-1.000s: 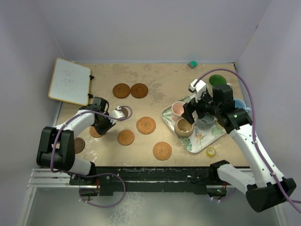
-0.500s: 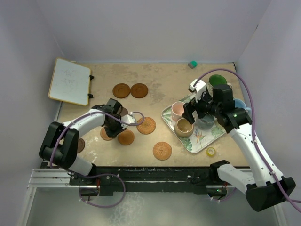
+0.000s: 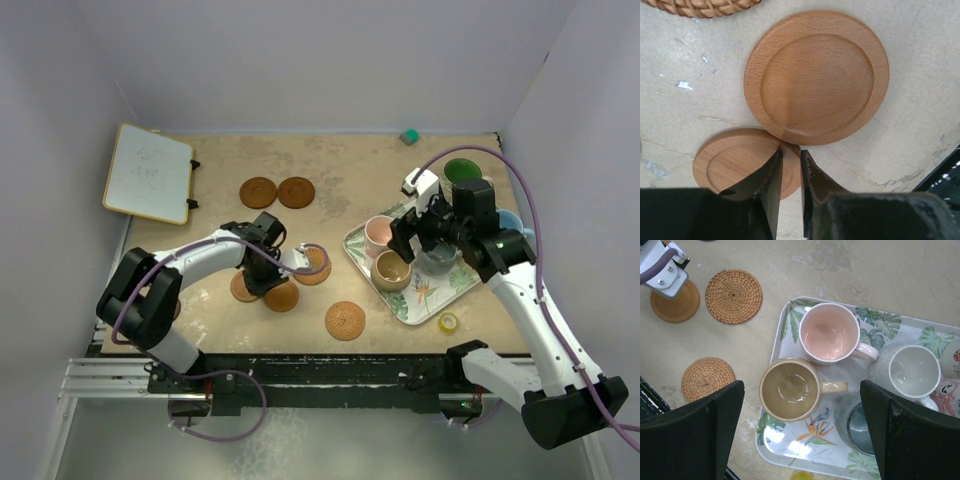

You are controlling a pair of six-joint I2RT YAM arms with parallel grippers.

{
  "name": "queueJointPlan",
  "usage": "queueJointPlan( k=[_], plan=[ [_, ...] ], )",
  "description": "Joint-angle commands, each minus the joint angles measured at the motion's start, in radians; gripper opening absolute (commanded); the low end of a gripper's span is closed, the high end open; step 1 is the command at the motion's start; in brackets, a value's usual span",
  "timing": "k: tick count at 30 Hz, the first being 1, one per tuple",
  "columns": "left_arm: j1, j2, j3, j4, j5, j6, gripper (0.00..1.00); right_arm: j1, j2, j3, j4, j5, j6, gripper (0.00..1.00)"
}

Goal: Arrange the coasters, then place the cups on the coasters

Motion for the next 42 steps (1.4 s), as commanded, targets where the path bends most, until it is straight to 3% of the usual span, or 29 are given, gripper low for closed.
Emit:
queueJointPlan(
  k=[1,7,15,28,33,39,42],
  plan=[
    [-0.02,0.005,0.013,0.038,0.121,-0.019,0.22,-0.008,-0.004,-0.003,0.03,0.018,-0.014,1.0],
    [-0.018,-0.082,0.017,0.07,0.08,-0.025,0.34,-0.017,-0.005,-0.003,0.029,0.024,-0.016,1.0],
    [-0.004,-0.149,0.065,0.104,0.024,-0.04,0.41,-0.056,-0.012,-0.003,0.028,0.01,-0.019,1.0],
    [0.234,-0.142,0.147,0.292,0.044,-0.126,0.47,-0.068,-0.008,-0.002,0.02,-0.006,-0.029,1.0],
    [0.241,-0.138,0.146,0.353,0.024,-0.159,0.5,-0.068,-0.012,-0.003,0.02,-0.006,-0.03,1.0],
    [0.231,-0.1,0.186,0.306,0.159,-0.141,0.53,-0.068,-0.014,-0.002,0.011,-0.001,-0.04,1.0],
    [0.181,-0.071,0.185,0.323,0.15,-0.121,0.53,-0.069,-0.024,-0.003,0.013,-0.002,-0.039,1.0]
  ],
)
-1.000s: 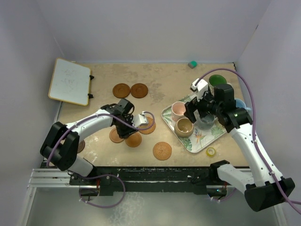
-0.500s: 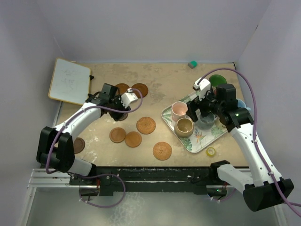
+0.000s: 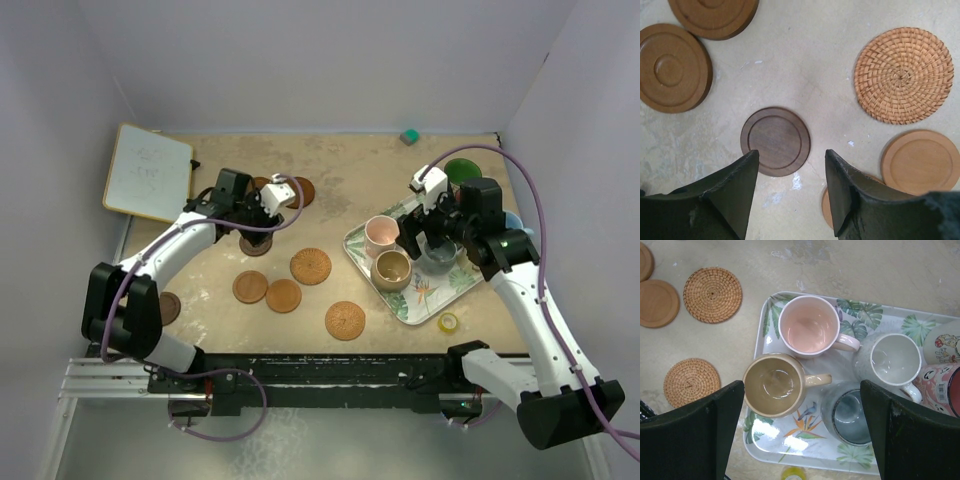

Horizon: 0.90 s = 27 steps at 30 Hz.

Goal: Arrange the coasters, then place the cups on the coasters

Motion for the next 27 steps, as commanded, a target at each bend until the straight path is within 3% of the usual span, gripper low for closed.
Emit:
queueJointPlan(
  k=[1,12,21,27],
  plan=[
    [-0.062,0.041,0.043,0.031,0.055,0.014,0.53,-0.006,-0.024,0.0,0.018,-0.017,-0.015,1.0],
    [-0.226,0.24,0.131,0.039,0.069,0.017,0.59,-0.017,-0.029,-0.001,0.017,-0.01,-0.014,1.0],
    [-0.223,0.24,0.098,0.061,0.021,-0.005,0.6,-0.019,-0.029,0.0,0.014,-0.008,-0.019,1.0],
    [-0.134,0.181,0.059,0.072,-0.023,-0.046,0.6,-0.018,-0.023,0.001,0.016,-0.003,-0.026,1.0]
  ],
)
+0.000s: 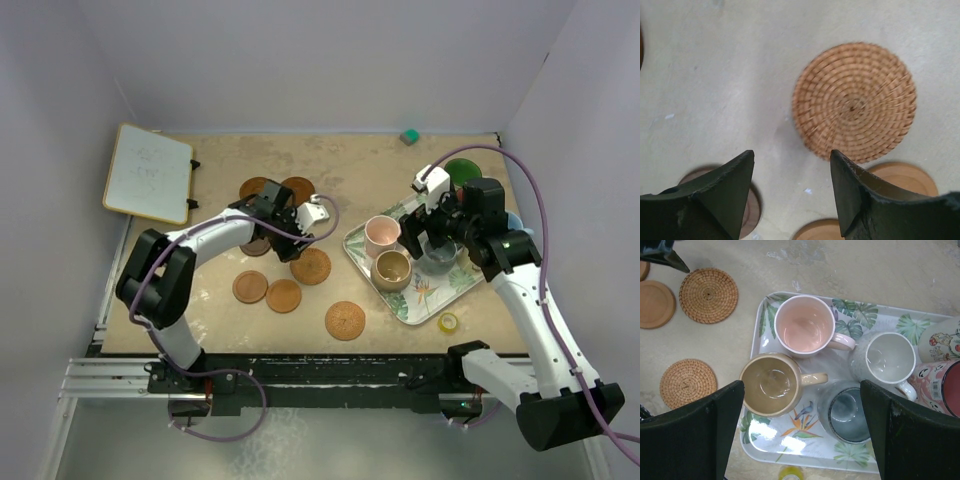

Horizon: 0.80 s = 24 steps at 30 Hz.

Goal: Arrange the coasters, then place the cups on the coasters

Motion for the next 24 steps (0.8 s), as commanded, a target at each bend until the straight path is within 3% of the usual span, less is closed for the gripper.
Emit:
queueJointPlan(
  k=[1,17,24],
  plan=[
    [0.088,-0.082,-0.019,0.026,-0.025,-0.042,0.6,-0.004,-0.015,0.002,0.015,-0.005,-0.02,1.0],
    [0.263,-0.279,-0.216,-0.023,-0.141,-0.063,0.6,-0.004,-0.009,0.005,0.031,-0.006,-0.022,1.0],
    [0.426,-0.436,-0.258,-0.204,-0.157,0.038,0.6,-0.004,-0.013,0.0,0.037,0.007,-0.023,1.0]
  ],
)
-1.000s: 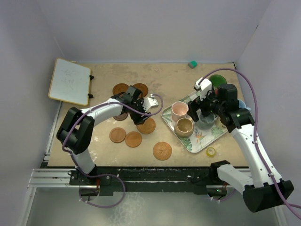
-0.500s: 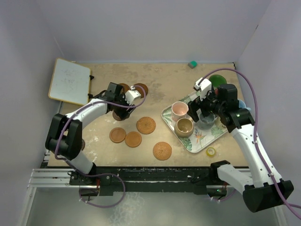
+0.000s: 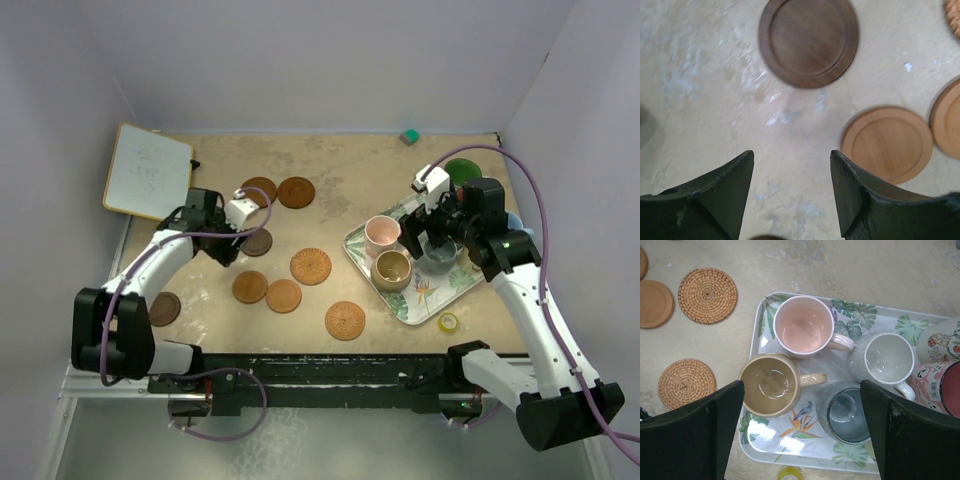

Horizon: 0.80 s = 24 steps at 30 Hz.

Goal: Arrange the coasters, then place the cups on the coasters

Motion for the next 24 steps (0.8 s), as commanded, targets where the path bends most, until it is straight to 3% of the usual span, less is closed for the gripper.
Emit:
queueJointPlan(
  k=[1,11,24],
  plan=[
    [0.112,-0.112,-0.01,-0.14,-0.013,0.093,0.6,-0.004,-0.012,0.0,0.035,0.004,-0.015,1.0],
    [0.447,-0.236,-0.084,-0.325,-0.009,0.33,0.61,-0.004,-0.021,0.001,0.034,-0.009,-0.018,1.0],
    [0.808,-0.143,-0.13,-0.31,0.041,0.502,0.6,-0.004,0.0,0.001,0.03,-0.022,-0.019,1.0]
  ],
)
